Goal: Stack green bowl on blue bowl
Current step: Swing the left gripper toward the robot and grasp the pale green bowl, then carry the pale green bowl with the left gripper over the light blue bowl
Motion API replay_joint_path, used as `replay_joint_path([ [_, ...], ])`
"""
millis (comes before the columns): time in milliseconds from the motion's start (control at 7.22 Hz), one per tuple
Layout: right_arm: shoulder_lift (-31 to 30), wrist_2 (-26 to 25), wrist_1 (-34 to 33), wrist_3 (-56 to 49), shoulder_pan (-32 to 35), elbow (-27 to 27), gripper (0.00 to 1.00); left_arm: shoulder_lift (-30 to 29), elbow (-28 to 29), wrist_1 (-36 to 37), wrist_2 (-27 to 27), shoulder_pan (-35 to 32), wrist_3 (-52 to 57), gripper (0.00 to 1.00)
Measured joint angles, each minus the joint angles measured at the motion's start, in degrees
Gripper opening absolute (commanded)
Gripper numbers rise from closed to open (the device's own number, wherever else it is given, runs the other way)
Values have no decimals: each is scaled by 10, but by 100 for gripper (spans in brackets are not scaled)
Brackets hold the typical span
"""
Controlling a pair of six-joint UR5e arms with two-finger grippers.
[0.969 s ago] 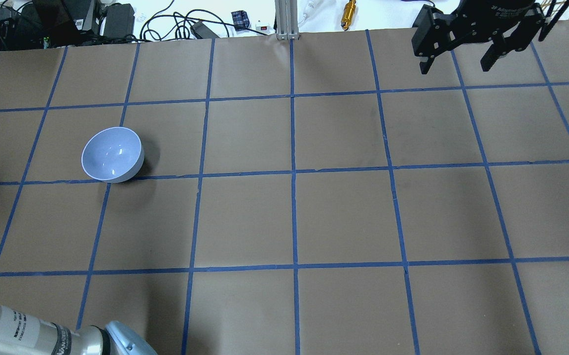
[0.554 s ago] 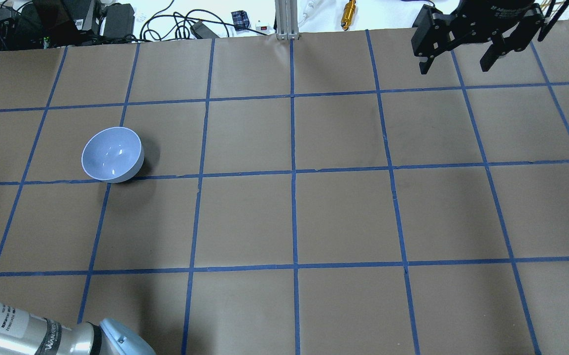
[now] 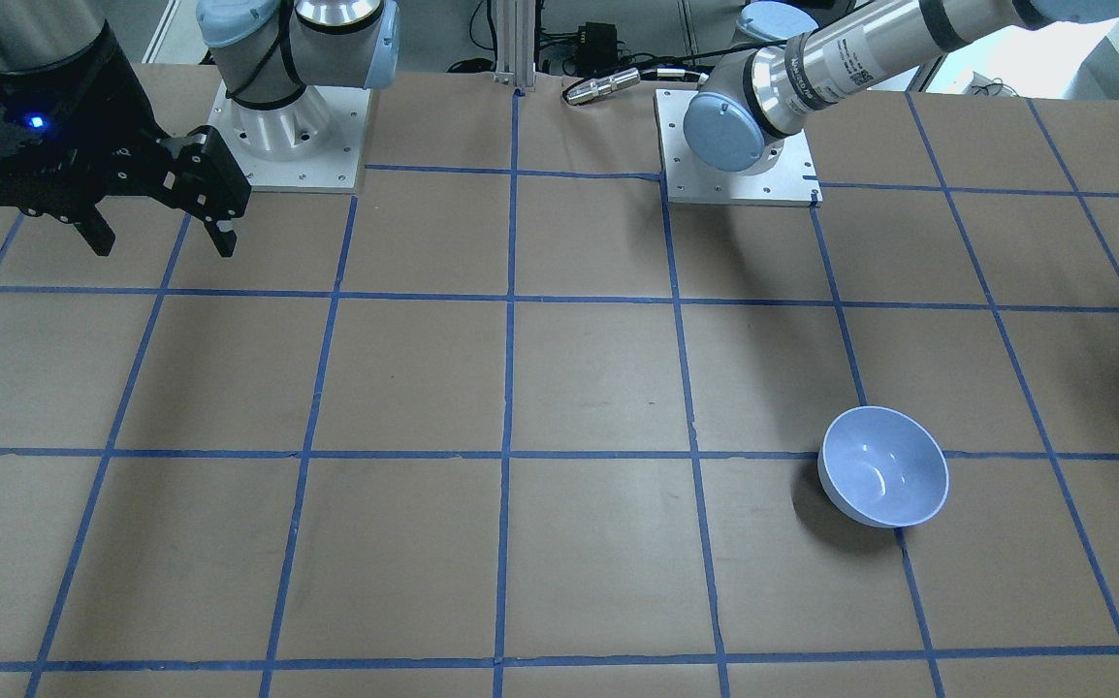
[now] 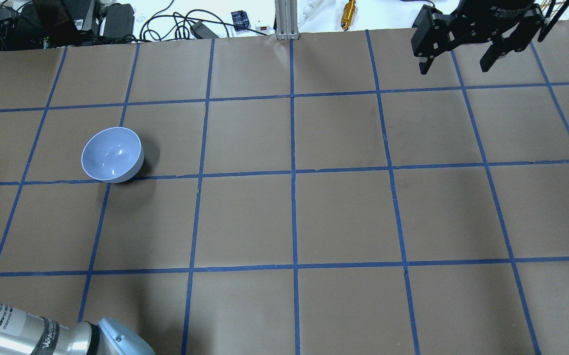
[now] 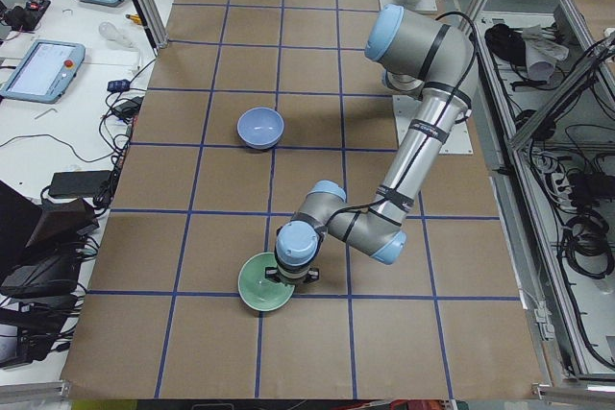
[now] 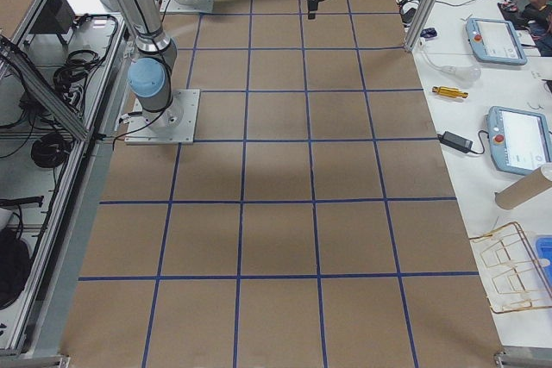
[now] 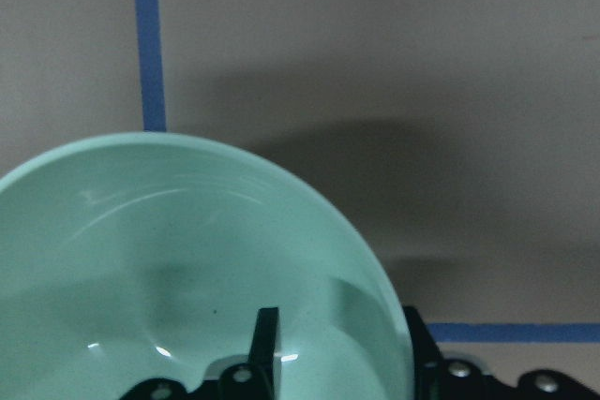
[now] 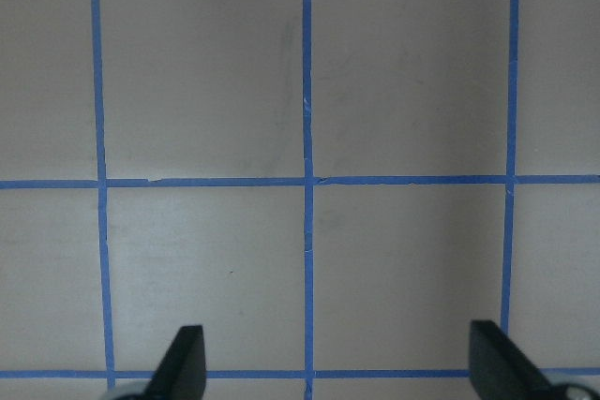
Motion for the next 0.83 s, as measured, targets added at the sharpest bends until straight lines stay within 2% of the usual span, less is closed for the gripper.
replay_joint_path([
  [415, 0, 0, 0, 0, 0, 0, 100, 52, 0, -77, -2, -8, -51, 0],
  [831, 0, 1, 0, 1, 0, 0, 100, 138, -11, -144, -38, -82, -148, 0],
])
